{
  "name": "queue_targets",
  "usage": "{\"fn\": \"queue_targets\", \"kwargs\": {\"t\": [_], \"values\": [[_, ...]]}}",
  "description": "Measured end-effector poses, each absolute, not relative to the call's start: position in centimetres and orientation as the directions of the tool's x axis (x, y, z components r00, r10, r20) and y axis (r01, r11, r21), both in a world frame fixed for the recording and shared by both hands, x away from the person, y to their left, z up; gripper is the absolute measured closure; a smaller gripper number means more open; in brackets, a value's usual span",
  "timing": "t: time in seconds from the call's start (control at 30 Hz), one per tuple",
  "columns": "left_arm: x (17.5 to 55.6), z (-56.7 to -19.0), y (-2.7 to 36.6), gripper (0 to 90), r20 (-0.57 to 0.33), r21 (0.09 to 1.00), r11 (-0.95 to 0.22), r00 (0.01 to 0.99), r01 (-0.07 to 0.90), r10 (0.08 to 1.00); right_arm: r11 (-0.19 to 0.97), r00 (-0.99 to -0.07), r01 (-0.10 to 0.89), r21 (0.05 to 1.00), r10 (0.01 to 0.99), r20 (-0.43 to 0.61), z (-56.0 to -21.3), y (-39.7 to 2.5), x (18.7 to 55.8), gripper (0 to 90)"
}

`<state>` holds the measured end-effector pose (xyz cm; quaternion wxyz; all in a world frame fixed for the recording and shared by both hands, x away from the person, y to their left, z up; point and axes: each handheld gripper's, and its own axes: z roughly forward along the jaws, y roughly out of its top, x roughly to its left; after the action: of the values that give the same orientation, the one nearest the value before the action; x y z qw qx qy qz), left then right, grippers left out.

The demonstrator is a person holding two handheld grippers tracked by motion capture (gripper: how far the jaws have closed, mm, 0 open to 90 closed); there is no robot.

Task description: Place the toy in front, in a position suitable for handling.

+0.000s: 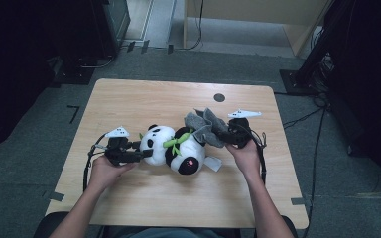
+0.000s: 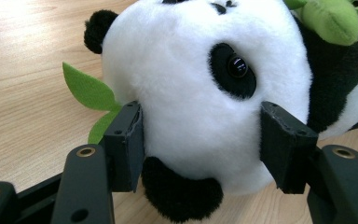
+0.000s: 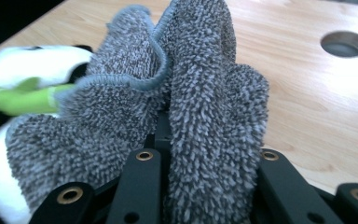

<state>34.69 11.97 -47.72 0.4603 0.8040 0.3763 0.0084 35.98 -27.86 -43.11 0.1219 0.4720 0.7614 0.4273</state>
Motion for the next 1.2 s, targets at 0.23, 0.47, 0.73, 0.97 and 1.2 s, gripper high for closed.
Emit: {"fn": "queue_targets", "kwargs": {"t": [0.23,0.47,0.73,0.97,1.2], "values": [[34.7,-47.8,12.0,37.4,-0.329,0.746,-0.3,0.721,0.594,0.61,0.174,-0.468,0.644,0.745,0.86,0.204,-43.4,-29.2,36.4,74.4],[34.8,-47.8,12.2,37.0,-0.339,0.744,-0.299,0.723,0.598,0.602,0.096,-0.461,0.573,0.814,0.859,0.223,-40.8,-30.4,35.5,74.5],[34.8,-47.8,12.2,36.9,-0.342,0.745,-0.293,0.72,0.6,0.603,0.125,-0.56,0.483,0.867,0.805,0.197,-37.9,-27.7,33.8,74.1],[34.8,-47.8,12.2,36.7,-0.344,0.744,-0.292,0.72,0.6,0.603,0.194,-0.605,0.53,0.825,0.768,0.208,-39.7,-25.4,34.4,68.5],[34.8,-47.8,12.1,36.5,-0.343,0.745,-0.291,0.719,0.6,0.604,0.2,-0.599,0.568,0.798,0.766,0.234,-41.2,-26.0,35.0,67.9]]}}
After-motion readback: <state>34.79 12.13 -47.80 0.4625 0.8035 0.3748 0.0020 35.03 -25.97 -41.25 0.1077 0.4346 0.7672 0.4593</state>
